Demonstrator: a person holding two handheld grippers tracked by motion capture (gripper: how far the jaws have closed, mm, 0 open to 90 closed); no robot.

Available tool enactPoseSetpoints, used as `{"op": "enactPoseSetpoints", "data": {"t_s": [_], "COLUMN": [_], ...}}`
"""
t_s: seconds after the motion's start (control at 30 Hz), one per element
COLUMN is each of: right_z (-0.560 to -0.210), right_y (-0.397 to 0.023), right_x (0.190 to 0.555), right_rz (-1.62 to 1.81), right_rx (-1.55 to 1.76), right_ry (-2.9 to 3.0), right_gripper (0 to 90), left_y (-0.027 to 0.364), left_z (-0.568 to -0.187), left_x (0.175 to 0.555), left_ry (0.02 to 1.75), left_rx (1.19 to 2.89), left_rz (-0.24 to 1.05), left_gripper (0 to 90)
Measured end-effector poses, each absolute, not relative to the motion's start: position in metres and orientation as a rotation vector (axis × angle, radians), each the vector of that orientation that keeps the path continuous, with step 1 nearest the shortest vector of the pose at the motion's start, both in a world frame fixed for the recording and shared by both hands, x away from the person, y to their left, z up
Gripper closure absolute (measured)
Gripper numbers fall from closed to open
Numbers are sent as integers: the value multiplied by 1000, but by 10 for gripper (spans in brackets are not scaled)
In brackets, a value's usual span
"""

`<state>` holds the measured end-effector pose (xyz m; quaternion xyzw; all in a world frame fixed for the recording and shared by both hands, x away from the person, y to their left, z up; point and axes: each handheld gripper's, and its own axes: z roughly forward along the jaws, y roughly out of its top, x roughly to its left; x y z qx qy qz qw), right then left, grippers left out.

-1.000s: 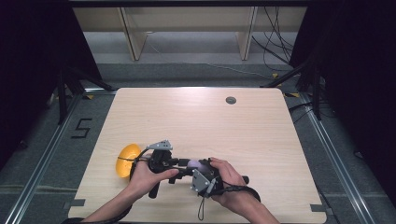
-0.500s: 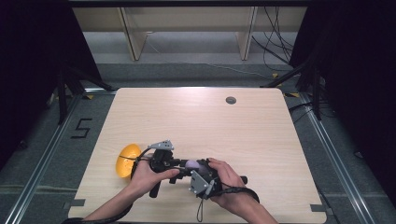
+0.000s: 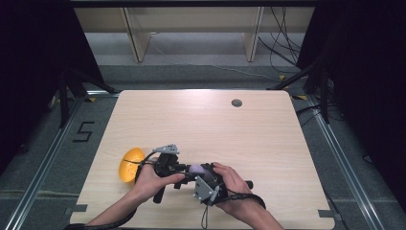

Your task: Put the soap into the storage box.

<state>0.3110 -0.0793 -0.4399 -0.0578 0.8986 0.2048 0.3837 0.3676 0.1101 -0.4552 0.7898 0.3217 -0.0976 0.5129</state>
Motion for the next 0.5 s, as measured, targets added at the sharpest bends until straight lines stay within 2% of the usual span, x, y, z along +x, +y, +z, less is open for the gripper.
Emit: {"op": "enactPoseSetpoints", "data": {"t_s": [0.1,0.5], "right_z": [-443,-441], "right_y": [-80,-80], "right_x": [305,306], "right_rz": [519,544], "right_rx": [-2,-52], "right_ry": [2304,2289], "right_gripper": [501,503], "left_y": [112,112], "left_z": [-453,-447], "left_x": [367,362], "left_ry": [759,746], "left_rx": [1888,1898], "left_rz": [-245,-195], "left_gripper": [581,587]}}
